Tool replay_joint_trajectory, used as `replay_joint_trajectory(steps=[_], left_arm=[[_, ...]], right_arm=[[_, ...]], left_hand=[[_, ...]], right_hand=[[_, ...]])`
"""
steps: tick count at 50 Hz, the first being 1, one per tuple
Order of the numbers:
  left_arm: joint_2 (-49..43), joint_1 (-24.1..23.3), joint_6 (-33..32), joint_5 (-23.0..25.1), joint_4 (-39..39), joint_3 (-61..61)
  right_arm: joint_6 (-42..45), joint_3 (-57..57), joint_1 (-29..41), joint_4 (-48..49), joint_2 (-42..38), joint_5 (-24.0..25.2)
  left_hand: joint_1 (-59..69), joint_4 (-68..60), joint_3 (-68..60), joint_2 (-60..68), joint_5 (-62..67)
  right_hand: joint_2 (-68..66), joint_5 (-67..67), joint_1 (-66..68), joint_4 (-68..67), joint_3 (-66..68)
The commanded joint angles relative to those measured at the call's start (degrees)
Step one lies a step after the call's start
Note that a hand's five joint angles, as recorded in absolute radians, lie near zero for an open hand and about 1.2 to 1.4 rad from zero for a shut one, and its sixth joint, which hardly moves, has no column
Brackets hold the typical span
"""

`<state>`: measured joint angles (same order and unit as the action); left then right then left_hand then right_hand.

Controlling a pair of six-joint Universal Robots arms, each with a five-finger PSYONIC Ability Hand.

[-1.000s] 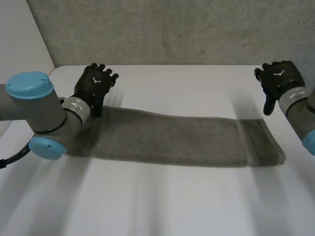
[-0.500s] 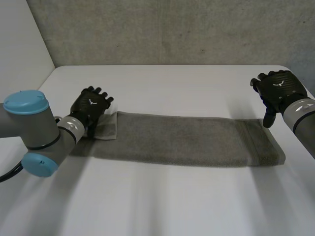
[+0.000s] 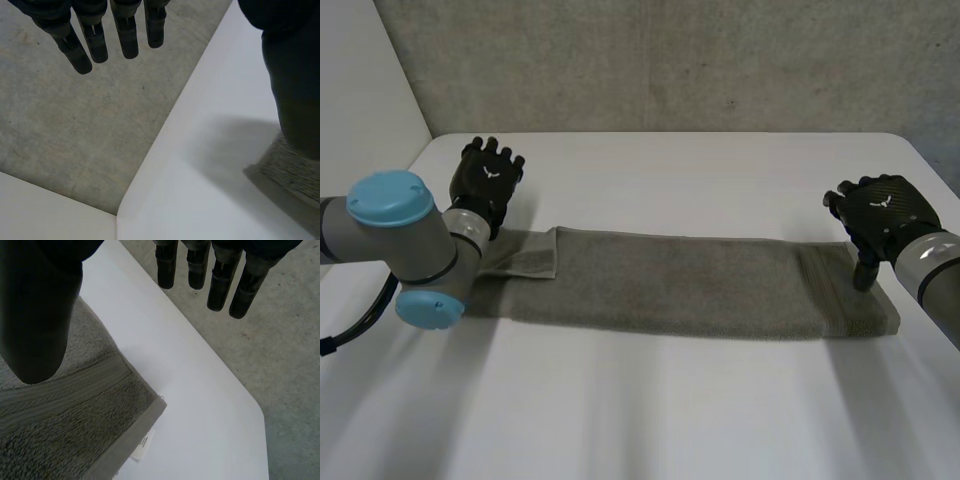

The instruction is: Fold the towel.

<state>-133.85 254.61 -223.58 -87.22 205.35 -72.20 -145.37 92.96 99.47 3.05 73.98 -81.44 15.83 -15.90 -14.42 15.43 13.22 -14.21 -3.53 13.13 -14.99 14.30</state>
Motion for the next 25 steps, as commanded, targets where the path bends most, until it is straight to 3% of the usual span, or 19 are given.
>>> replay_joint_trajectory(steps=[1,5,7,10,25], left_arm=[[3.49,-0.07,1.21,0.91,-3.10,-5.40],[8.52,-0.43,5.52,3.72,-6.19,-9.28],[12.20,-0.95,10.33,8.62,-8.73,-12.25],[13.44,-0.95,12.98,11.97,-11.19,-13.93],[3.61,0.01,7.55,11.02,-11.64,-8.41]], right_arm=[[0.52,2.22,-3.05,-0.06,0.99,1.98],[0.52,2.66,-3.50,0.02,0.90,2.43],[0.43,2.92,-3.85,0.11,0.81,2.60],[0.52,3.01,-3.76,0.20,0.73,2.52],[0.43,3.80,-3.14,0.99,0.11,2.78]], left_hand=[[-3.93,4.00,2.52,-3.53,-11.32],[-4.27,4.34,2.86,-3.87,-11.66],[-4.44,4.51,3.02,-4.04,-11.83],[-4.61,4.67,3.19,-4.20,-12.00],[-4.27,4.34,2.86,-3.87,-11.66]], right_hand=[[4.21,3.53,-3.13,4.99,-4.30],[4.21,3.53,-3.13,4.99,-4.30],[4.21,3.53,-3.13,4.99,-4.30],[4.21,3.53,-3.13,4.99,-4.30],[4.21,3.53,-3.13,4.99,-4.30]])
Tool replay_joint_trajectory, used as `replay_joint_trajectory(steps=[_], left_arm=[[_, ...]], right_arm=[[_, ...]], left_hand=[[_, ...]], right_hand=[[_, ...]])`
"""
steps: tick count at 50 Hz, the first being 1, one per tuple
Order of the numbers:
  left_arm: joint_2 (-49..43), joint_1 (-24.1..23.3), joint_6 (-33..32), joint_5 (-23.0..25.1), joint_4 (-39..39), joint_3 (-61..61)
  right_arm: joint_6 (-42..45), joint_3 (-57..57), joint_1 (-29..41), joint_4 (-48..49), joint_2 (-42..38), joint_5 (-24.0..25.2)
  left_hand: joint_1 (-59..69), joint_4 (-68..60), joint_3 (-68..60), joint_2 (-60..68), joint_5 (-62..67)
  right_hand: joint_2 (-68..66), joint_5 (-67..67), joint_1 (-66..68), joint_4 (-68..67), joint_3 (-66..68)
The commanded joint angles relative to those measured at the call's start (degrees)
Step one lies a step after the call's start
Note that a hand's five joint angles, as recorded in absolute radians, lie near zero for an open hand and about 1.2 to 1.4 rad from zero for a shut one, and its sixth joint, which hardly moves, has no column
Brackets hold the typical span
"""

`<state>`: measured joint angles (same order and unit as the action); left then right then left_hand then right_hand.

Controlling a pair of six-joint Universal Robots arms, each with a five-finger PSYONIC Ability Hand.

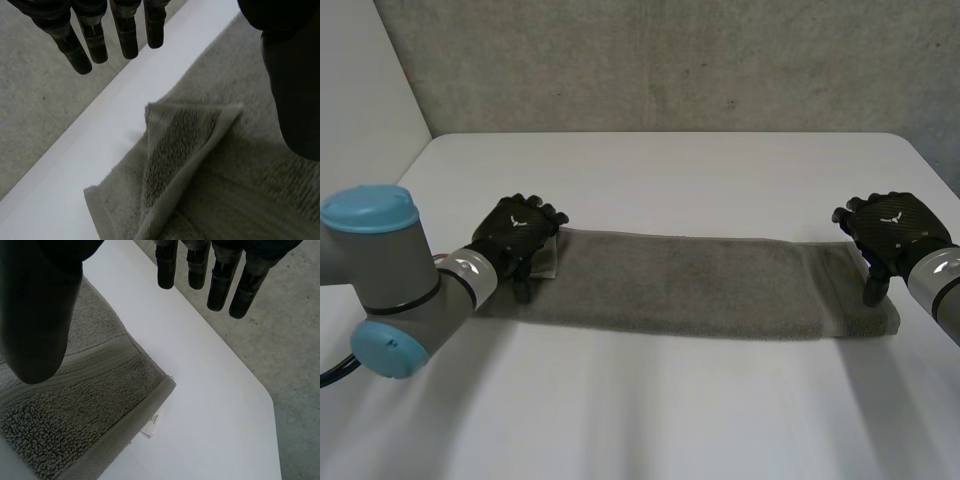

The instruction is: Fold the towel.

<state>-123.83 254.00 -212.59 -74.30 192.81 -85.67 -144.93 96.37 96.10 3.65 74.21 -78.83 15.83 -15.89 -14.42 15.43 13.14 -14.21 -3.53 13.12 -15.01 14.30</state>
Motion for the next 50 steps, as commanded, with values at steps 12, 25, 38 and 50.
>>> replay_joint_trajectory(steps=[12,25,38,50], left_arm=[[-10.11,1.49,-3.18,-4.81,2.13,12.62],[-13.80,1.93,-3.45,-5.86,9.69,18.34],[-16.36,3.34,-3.53,-15.18,11.10,20.56],[-0.90,0.36,-2.92,-10.88,11.19,1.58]], right_arm=[[0.00,0.57,0.06,0.39,-0.11,0.16],[0.00,1.10,0.23,0.57,-0.29,0.51],[-0.09,2.33,-0.29,0.75,-0.29,2.88],[1.13,2.33,-1.78,-3.82,-1.08,6.49]], left_hand=[[-3.93,4.00,2.52,-3.53,-11.25],[-3.76,3.83,2.35,-3.36,-11.08],[-3.59,3.66,2.18,-3.20,-10.91],[-3.59,3.66,2.18,-3.19,-10.91]], right_hand=[[4.21,3.53,-3.12,5.01,-4.30],[4.21,3.53,-3.12,5.01,-4.30],[4.21,3.53,-3.12,5.01,-4.30],[0.26,-0.42,0.83,1.06,-0.34]])
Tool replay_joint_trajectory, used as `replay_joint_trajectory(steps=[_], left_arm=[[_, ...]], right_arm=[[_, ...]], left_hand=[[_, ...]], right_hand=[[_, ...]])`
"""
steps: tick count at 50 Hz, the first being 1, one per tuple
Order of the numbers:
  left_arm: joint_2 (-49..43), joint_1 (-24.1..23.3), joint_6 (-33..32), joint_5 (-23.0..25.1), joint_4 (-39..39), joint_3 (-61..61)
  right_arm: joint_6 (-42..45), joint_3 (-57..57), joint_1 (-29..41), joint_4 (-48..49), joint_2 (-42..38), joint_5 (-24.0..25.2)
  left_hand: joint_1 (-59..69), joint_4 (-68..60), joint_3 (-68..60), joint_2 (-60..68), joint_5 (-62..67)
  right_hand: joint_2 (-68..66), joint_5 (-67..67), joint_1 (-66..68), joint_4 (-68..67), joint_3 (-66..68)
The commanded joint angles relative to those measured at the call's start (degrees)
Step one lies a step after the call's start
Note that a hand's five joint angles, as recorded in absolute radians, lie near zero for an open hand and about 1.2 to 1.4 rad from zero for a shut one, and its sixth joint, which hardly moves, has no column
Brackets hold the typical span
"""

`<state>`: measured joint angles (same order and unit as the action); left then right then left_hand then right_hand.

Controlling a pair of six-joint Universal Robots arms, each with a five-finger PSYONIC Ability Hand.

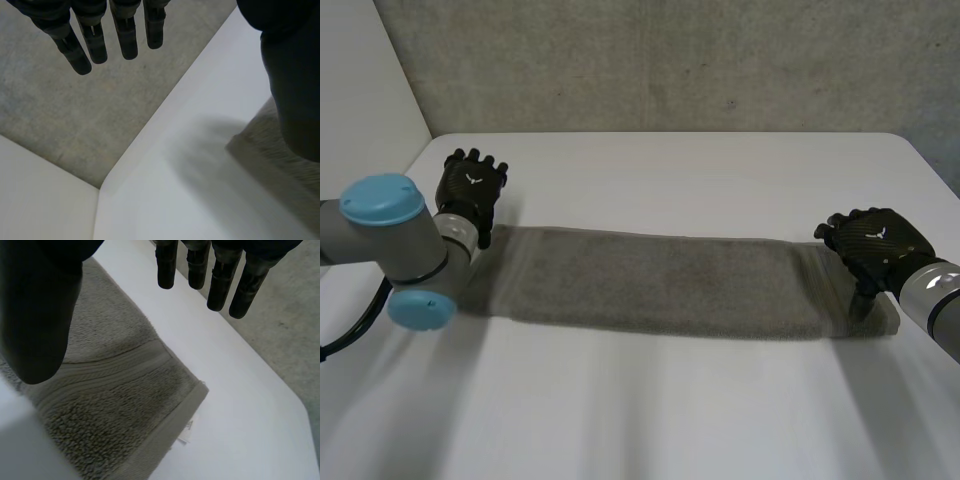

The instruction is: Fold the towel.

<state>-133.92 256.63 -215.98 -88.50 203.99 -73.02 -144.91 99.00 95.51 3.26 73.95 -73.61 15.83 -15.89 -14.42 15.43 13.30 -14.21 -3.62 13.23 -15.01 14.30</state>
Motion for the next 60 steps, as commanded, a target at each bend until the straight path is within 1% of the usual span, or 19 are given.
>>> replay_joint_trajectory(steps=[1,8,17,18,19,20,21,24,30,37,40,44,46,48,49,51,52,54,60], left_arm=[[9.20,-2.27,0.47,3.34,0.01,-11.09],[13.41,-3.59,2.40,4.39,0.36,-17.67],[14.83,-5.26,6.98,4.66,0.45,-19.17],[14.83,-5.35,6.98,4.66,0.45,-19.17],[14.91,-5.35,6.98,4.66,0.53,-19.17],[14.91,-5.35,6.98,4.66,0.54,-19.17],[14.83,-5.35,6.98,4.66,0.54,-19.17],[14.83,-5.35,6.98,4.66,0.54,-19.17],[14.83,-5.18,7.06,4.66,0.54,-19.17],[16.84,-4.82,7.15,4.48,0.27,-19.09],[18.07,-4.74,7.24,4.39,0.18,-19.09],[19.13,-4.82,7.33,4.39,0.10,-18.91],[19.57,-4.82,7.41,4.30,0.10,-18.82],[20.27,-5.26,7.85,4.30,0.10,-18.47],[20.28,-5.26,7.85,4.30,0.10,-18.47],[20.36,-5.44,8.38,4.04,0.18,-18.03],[20.36,-5.44,8.38,4.04,0.18,-18.03],[20.45,-5.70,8.65,3.87,0.18,-17.77],[20.36,-7.46,9.17,3.69,0.27,-17.15]], right_arm=[[1.12,-0.30,-1.20,-3.44,-0.82,1.28],[3.92,-2.75,-1.64,-3.53,-9.33,0.05],[4.28,-4.08,-2.17,-0.71,-14.00,-1.01],[4.28,-4.34,-2.17,0.16,-14.44,-1.70],[4.28,-4.51,-2.26,1.12,-14.62,-2.67],[4.28,-4.52,-2.26,1.13,-14.62,-2.68],[4.19,-4.86,-2.35,2.18,-14.62,-3.90],[4.28,-5.04,-2.52,4.81,-14.45,-7.32],[6.92,-5.13,-3.23,7.55,-13.13,-10.24],[23.23,-7.58,-8.66,7.63,-11.72,-15.23],[27.12,-9.95,-9.29,7.64,-11.37,-17.35],[27.05,-12.78,-8.59,7.55,-9.43,-18.06],[26.17,-14.10,-7.18,7.64,-8.12,-17.97],[22.76,-16.46,-0.63,8.07,-6.80,-17.62],[22.74,-16.47,-0.59,8.08,-6.80,-17.62],[19.59,-18.31,7.63,8.34,-6.53,-16.22],[19.57,-18.31,7.67,8.34,-6.53,-16.21],[18.17,-19.54,15.72,9.30,-7.06,-14.47],[18.34,-19.63,26.83,13.79,-11.72,-12.43]], left_hand=[[-3.59,3.66,2.19,-3.19,-11.07],[-3.59,3.66,2.19,-3.19,-11.07],[-3.59,3.66,2.19,-3.19,-11.07],[-3.59,3.66,2.19,-3.19,-11.07],[-3.59,3.66,2.19,-3.19,-11.07],[-3.59,3.66,2.19,-3.19,-11.07],[-3.59,3.66,2.19,-3.19,-11.07],[-3.59,3.66,2.19,-3.19,-11.07],[-3.59,3.66,2.19,-3.19,-11.07],[-3.93,4.00,2.53,-3.53,-11.40],[-3.93,4.00,2.53,-3.53,-11.40],[-3.93,4.00,2.53,-3.53,-11.40],[-4.10,4.17,2.70,-3.70,-11.57],[-4.10,4.17,2.70,-3.70,-11.57],[-4.10,4.17,2.70,-3.70,-11.57],[-4.27,4.33,2.86,-3.87,-11.74],[-4.27,4.33,2.86,-3.87,-11.74],[-4.27,4.33,2.86,-3.87,-11.74],[-4.43,4.50,3.03,-4.04,-11.91]], right_hand=[[0.26,-0.33,0.72,1.06,-0.34],[-9.30,-9.89,10.28,-8.50,9.22],[-22.28,-22.87,23.26,-21.48,22.20],[-29.44,-30.03,30.42,-28.64,29.36],[-43.67,-44.26,44.65,-42.87,43.58],[-43.81,-44.40,44.79,-43.01,43.73],[-65.29,-65.89,66.27,-64.50,65.21],[-65.79,-66.38,66.77,-64.99,65.70],[-65.79,-66.38,66.77,-64.99,65.70],[-65.79,-66.38,66.77,-64.99,65.70],[-65.79,-66.38,66.77,-64.99,65.70],[-65.79,-66.38,66.77,-64.99,65.70],[-65.79,-66.38,66.77,-64.99,65.70],[-65.79,-66.38,66.77,-64.99,65.70],[-65.79,-66.38,66.77,-64.99,65.70],[-65.79,-66.38,66.77,-64.99,65.70],[-65.79,-66.38,66.77,-64.99,65.70],[-65.79,-66.38,66.77,-64.99,65.70],[-65.79,-66.38,66.77,-64.99,65.70]])
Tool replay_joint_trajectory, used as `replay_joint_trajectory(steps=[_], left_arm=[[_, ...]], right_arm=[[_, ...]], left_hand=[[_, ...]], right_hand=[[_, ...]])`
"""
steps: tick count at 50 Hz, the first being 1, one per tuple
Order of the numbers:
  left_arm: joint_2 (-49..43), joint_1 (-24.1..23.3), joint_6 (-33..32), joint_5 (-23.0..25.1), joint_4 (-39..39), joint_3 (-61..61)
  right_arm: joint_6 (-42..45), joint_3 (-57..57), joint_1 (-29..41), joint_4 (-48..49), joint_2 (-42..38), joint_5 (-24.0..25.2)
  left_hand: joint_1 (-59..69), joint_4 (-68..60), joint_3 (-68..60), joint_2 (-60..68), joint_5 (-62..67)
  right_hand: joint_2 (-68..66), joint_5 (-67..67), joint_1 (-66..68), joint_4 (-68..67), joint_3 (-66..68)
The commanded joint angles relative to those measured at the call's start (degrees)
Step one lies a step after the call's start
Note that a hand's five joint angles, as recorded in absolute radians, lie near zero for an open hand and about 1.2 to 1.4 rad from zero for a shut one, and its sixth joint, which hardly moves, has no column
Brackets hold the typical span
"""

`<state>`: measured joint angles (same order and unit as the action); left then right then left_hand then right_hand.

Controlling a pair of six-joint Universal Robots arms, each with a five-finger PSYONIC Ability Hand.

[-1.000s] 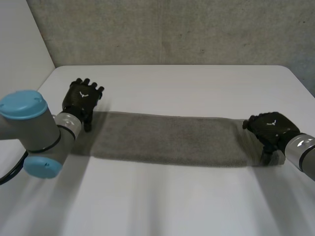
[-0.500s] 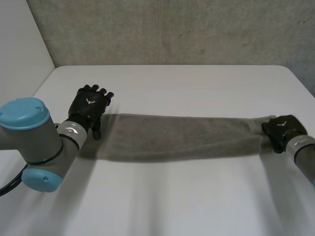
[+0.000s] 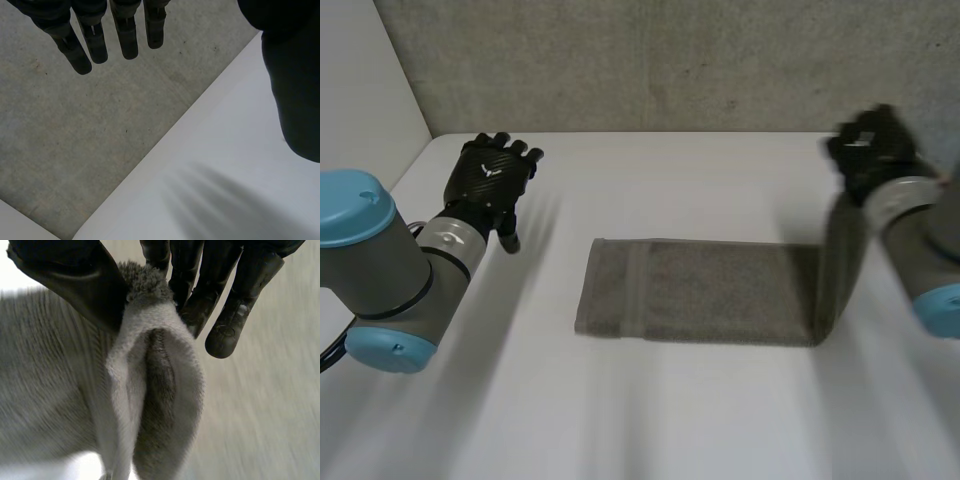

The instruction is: Fold the towel.

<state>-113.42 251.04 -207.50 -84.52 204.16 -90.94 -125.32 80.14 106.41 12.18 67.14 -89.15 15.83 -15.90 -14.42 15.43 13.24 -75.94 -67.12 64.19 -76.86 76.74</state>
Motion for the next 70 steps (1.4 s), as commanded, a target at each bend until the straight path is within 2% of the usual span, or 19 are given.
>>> replay_joint_trajectory(steps=[1,4,8,13,14,15,16,17,18,24,26,29,35,37,43,48,54,59,70], left_arm=[[-0.23,-2.21,0.95,-0.30,0.10,0.85],[-0.23,-2.48,1.83,-0.30,0.10,0.76],[-0.40,-2.57,2.89,-0.39,0.10,0.67],[-0.49,-3.45,3.59,-0.39,0.10,0.85],[-0.58,-3.71,3.68,-0.39,0.19,0.94],[-0.58,-3.97,3.68,-0.39,0.19,1.02],[-0.58,-3.98,3.68,-0.39,0.19,1.02],[-0.58,-4.24,3.68,-0.39,0.27,1.29],[-0.67,-4.67,3.77,-0.39,0.27,1.55],[-0.67,-7.05,5.09,-0.47,0.27,2.52],[-0.67,-8.80,7.01,-0.65,0.27,2.87],[-0.67,-10.65,8.68,-0.82,0.19,3.31],[-1.11,-14.00,9.48,-0.82,0.19,3.49],[-2.42,-16.44,9.48,-0.82,0.19,3.66],[-6.20,-19.62,9.31,-0.82,0.01,4.98],[-13.04,-21.64,9.22,-0.74,-0.52,9.62],[-17.10,-21.99,9.13,-0.91,-0.17,13.77],[-21.32,-21.91,8.95,-1.18,-0.25,19.22],[-27.30,-18.30,7.02,-9.00,-0.61,23.61]], right_arm=[[-1.15,-0.87,18.81,6.00,-7.70,3.46],[-1.50,-1.22,22.95,7.15,-12.10,3.64],[-1.94,-1.22,25.25,7.50,-13.71,4.51],[-6.93,-0.78,25.17,7.77,-14.76,11.27],[-6.95,-0.78,25.17,7.77,-14.76,11.28],[-8.95,-0.78,25.17,7.24,-14.67,12.33],[-8.97,-0.78,25.17,7.24,-14.67,12.34],[-11.06,-0.26,24.99,7.15,-14.67,13.21],[-13.26,0.18,24.99,7.15,-14.15,13.30],[-20.31,1.86,21.21,6.45,-8.61,11.81],[-25.21,4.75,15.79,6.45,-3.53,11.37],[-28.21,7.12,11.91,4.61,-0.45,11.19],[-28.57,11.00,7.32,-1.11,1.59,11.37],[-28.57,14.76,3.39,-3.91,2.20,12.24],[-28.31,19.96,0.03,-4.19,2.29,13.22],[-28.31,22.77,-2.43,-4.10,1.85,15.32],[-28.40,23.22,-2.78,-4.01,1.76,16.56],[-28.66,24.01,-2.87,-2.34,1.76,16.64],[-28.40,24.97,-2.34,0.74,1.41,15.94]], left_hand=[[-4.43,4.51,3.03,-4.04,-11.85],[-4.43,4.51,3.03,-4.04,-11.85],[-4.43,4.51,3.03,-4.04,-11.85],[-4.43,4.51,3.03,-4.04,-11.85],[-4.43,4.51,3.03,-4.04,-11.85],[-4.43,4.51,3.03,-4.04,-11.85],[-4.43,4.51,3.03,-4.04,-11.85],[-4.43,4.51,3.03,-4.04,-11.85],[-4.43,4.51,3.03,-4.04,-11.85],[-4.27,4.34,2.86,-3.87,-11.68],[-4.27,4.34,2.86,-3.87,-11.68],[-4.10,4.17,2.69,-3.70,-11.51],[-4.10,4.17,2.69,-3.70,-11.51],[-3.93,4.00,2.52,-3.53,-11.34],[-3.42,3.50,2.02,-3.03,-10.84],[-2.42,2.49,1.01,-2.02,-9.83],[-2.41,2.49,1.01,-2.02,-9.83],[-2.41,2.49,1.01,-2.02,-9.83],[0.78,-0.71,-2.19,1.18,-6.63]], right_hand=[[-4.06,-2.88,15.81,-3.14,3.26],[-4.06,-2.88,15.81,-3.14,3.26],[-4.06,-2.88,15.81,-3.14,3.26],[-4.06,-2.88,15.81,-3.14,3.26],[-4.06,-2.88,15.81,-3.14,3.26],[20.03,21.21,-8.27,20.94,-20.83],[20.27,21.45,-8.51,21.18,-21.07],[46.92,48.10,-35.16,47.83,-47.72],[65.94,67.12,-54.19,66.86,-66.74],[65.94,67.12,-54.19,66.86,-66.74],[65.94,67.12,-54.19,66.86,-66.74],[65.94,67.12,-54.19,66.86,-66.74],[65.94,67.12,-54.19,66.86,-66.74],[65.94,67.12,-54.19,66.86,-66.74],[64.01,65.19,-52.25,64.92,-64.81],[62.50,63.68,-50.75,63.42,-63.30],[60.64,61.83,-48.89,61.56,-61.44],[53.75,54.93,-41.99,54.66,-54.55],[38.61,39.79,-26.85,39.52,-39.41]])
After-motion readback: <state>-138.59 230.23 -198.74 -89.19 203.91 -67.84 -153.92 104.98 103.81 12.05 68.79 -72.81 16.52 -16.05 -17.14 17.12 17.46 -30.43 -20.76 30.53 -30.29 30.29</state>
